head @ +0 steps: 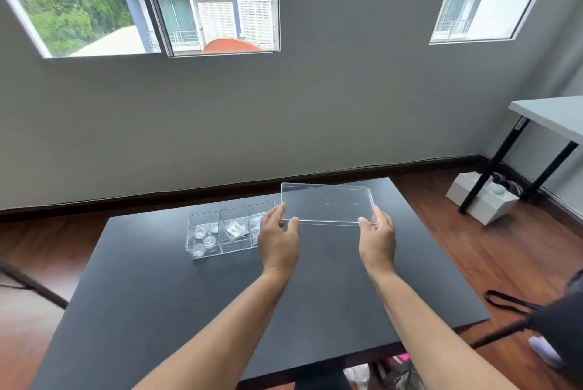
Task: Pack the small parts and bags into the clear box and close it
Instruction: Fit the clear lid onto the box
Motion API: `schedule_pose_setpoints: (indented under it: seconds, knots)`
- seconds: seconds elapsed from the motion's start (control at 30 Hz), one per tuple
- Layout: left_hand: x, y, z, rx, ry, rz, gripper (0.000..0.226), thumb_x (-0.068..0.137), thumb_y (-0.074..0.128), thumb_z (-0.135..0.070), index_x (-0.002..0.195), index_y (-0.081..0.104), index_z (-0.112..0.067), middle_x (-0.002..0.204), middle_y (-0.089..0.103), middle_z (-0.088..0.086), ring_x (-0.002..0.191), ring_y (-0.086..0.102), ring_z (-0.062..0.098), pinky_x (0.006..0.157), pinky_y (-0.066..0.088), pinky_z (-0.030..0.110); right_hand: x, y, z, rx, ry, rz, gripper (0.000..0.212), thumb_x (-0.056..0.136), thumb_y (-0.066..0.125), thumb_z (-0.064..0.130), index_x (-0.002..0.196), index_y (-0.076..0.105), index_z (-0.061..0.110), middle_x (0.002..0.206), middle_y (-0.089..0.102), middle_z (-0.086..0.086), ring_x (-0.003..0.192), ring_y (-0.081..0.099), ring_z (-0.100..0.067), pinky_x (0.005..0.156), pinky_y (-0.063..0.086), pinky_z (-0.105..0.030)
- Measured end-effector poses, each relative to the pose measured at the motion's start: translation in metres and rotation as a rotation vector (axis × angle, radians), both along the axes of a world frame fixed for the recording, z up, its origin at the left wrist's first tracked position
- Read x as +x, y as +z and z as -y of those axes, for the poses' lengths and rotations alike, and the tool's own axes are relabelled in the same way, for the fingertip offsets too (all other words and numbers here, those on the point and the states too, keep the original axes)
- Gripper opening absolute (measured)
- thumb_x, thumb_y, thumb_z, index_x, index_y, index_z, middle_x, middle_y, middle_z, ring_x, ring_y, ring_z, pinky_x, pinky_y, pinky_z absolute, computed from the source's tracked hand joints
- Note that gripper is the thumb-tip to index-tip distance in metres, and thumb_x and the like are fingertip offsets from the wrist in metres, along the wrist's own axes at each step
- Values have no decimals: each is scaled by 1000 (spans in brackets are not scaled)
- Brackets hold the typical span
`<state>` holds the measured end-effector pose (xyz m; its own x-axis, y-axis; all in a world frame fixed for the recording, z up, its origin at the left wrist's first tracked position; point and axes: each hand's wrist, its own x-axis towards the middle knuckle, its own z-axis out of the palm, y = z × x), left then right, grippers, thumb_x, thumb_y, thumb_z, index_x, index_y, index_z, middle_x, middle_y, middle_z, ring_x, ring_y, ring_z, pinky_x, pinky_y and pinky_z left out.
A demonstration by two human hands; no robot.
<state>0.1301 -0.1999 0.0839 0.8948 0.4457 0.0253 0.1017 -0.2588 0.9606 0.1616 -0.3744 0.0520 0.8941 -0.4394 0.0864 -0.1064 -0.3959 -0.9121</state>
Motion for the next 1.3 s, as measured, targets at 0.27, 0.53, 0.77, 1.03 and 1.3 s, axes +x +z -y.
schedule_pose_setpoints:
  seconds: [0.27,0.53,0.77,1.03,1.3]
  knots:
    - [-5,10,-91,22,239,16,42,88,61,-11,129,62,-19,112,58,3,99,61,20,93,45,29,-3,16,-88,31,232,45,59,86,69,13,139,44,2,145,42,-11,132,47,-23,110,40,-41]
    - [-24,-12,-164,136,320,-124,44,88,62,-19,132,59,-23,134,55,2,113,59,22,94,44,32,-15,3,-159,-95,363,-73,58,87,66,18,140,44,8,148,40,-6,121,54,-23,99,40,-29]
    - [-28,-28,-180,109,309,-176,47,87,62,-16,134,58,-17,140,55,2,120,58,22,99,44,32,-19,-8,-183,-146,381,-100,56,88,61,12,140,41,8,150,37,-6,119,54,-23,99,42,-29]
    - [-24,-36,-177,87,277,-179,51,85,67,-17,135,58,-15,137,57,4,123,58,23,104,45,34,-12,-10,-179,-186,346,-131,51,88,55,9,138,42,9,150,36,-6,131,44,-24,98,41,-32]
    - [-21,-35,-182,88,284,-183,48,84,68,-16,131,60,-16,133,59,6,119,60,25,103,46,34,-10,-13,-175,-171,392,-161,52,90,50,10,141,40,10,151,35,-5,128,47,-22,102,40,-31]
